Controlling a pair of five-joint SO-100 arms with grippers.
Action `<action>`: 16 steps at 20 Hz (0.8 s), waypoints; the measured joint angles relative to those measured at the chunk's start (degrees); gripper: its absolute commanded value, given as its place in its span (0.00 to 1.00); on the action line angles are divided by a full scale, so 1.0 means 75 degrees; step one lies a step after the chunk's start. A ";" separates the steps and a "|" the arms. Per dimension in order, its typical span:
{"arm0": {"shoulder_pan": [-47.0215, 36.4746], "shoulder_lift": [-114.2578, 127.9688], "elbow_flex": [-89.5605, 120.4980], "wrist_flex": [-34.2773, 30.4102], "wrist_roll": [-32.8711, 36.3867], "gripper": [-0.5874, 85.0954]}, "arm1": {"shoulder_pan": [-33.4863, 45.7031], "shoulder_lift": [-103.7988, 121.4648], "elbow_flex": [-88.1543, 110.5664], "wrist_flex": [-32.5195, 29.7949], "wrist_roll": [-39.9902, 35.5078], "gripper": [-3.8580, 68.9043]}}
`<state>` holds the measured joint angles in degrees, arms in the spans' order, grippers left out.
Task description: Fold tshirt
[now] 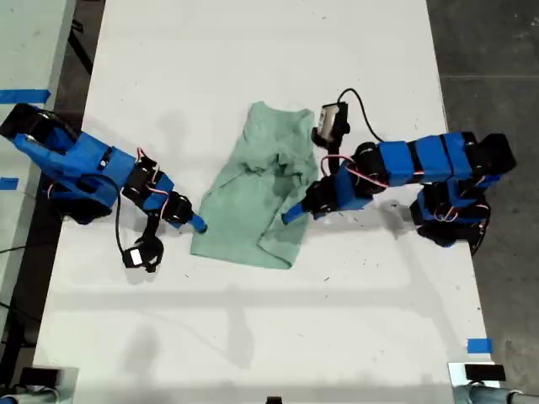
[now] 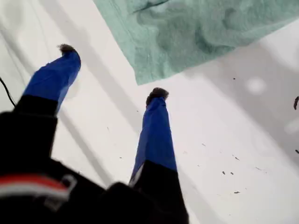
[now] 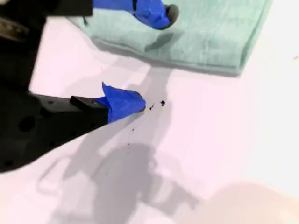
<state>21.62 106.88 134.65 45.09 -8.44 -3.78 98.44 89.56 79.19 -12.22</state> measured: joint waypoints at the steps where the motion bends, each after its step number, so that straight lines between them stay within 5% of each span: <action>1: -0.0070 0.0023 0.0539 -0.0785 -0.0012 0.23 | -0.0012 0.0000 0.0012 0.0000 0.0000 0.44; 4: -0.0164 -0.0469 0.0809 -0.1957 0.0012 0.24 | -0.0012 0.0000 0.0094 0.0000 0.0047 0.44; 9: -0.0199 -0.1230 0.0480 -0.2238 0.0094 0.22 | -0.0012 0.0000 0.0164 -0.0070 0.0070 0.44; 13: -0.0270 -0.1488 0.0445 -0.2238 0.0117 0.06 | -0.0012 0.0000 0.0223 -0.0129 0.0094 0.44; 16: -0.0281 -0.2086 0.0023 -0.2250 0.0117 0.02 | -0.0012 0.0000 0.0293 -0.0129 0.0117 0.44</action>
<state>19.51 91.23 134.82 28.21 -7.56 -3.87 98.44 91.76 78.22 -11.34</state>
